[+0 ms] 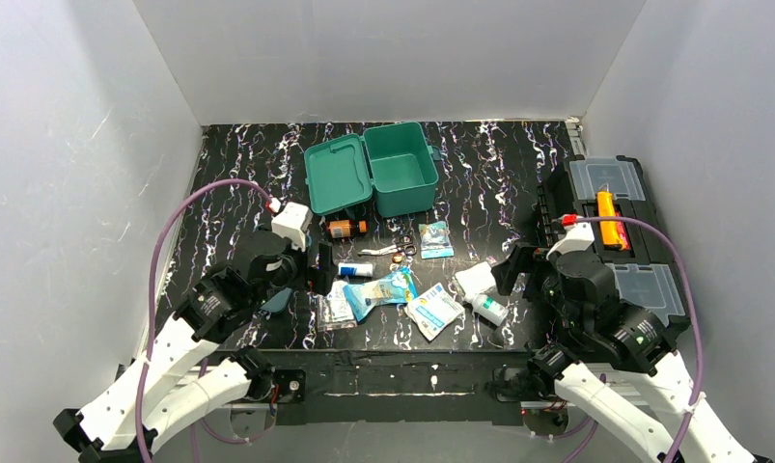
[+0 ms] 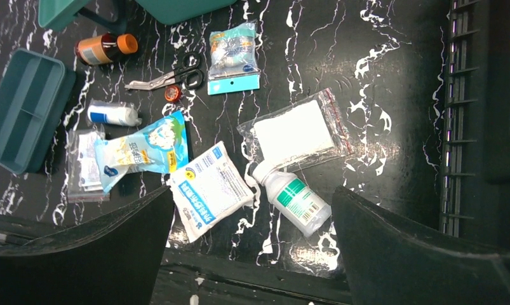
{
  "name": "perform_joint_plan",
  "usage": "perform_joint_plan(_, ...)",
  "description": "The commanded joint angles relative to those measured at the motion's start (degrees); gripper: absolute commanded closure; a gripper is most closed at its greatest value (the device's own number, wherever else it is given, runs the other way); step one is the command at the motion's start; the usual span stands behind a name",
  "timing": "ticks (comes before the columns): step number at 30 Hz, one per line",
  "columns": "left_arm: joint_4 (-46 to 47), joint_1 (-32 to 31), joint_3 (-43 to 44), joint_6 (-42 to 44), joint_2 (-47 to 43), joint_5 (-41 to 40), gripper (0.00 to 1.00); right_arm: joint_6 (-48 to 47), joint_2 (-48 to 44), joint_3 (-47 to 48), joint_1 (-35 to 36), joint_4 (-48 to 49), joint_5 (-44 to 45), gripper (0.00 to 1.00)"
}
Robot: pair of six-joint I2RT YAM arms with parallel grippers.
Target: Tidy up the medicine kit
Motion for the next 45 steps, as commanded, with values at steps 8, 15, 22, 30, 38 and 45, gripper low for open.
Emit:
perform_joint_plan(8, -3.34, 0.02, 1.25, -3.29, 3.70, -6.33, 0.00, -5.30, 6.32, 4.72, 0.28, 3.50, -6.05, 0.00)
perform_joint_plan(15, -5.89, 0.00, 3.05, -3.45, 9.93, -6.04, 0.00, -4.18, 18.12, 8.37, 0.28, 3.09, -8.88, 0.00)
perform_joint_plan(22, -7.20, 0.13, 2.70, -3.53, 10.89, -5.23, 0.00, -3.60, 26.44, 9.01, 0.28, -0.55, -7.30, 0.00)
perform_joint_plan(30, -7.26, 0.08, 2.61, -3.54, 9.77, -3.79, 0.00, -4.85, 35.84, 5.60, 0.28, -6.10, -11.01, 0.00)
perform_joint_plan(38, -7.20, 0.06, 2.43, -3.01, 9.49, -2.33, 0.00, 2.44, 46.51, 0.06, 0.28, -5.51, -9.15, 0.00)
perform_joint_plan(45, -7.12, 0.06, 2.43, -2.72, 9.65, -1.48, 0.00, 3.78, 49.81, -3.49, 0.26, -2.82, -9.05, 0.00)
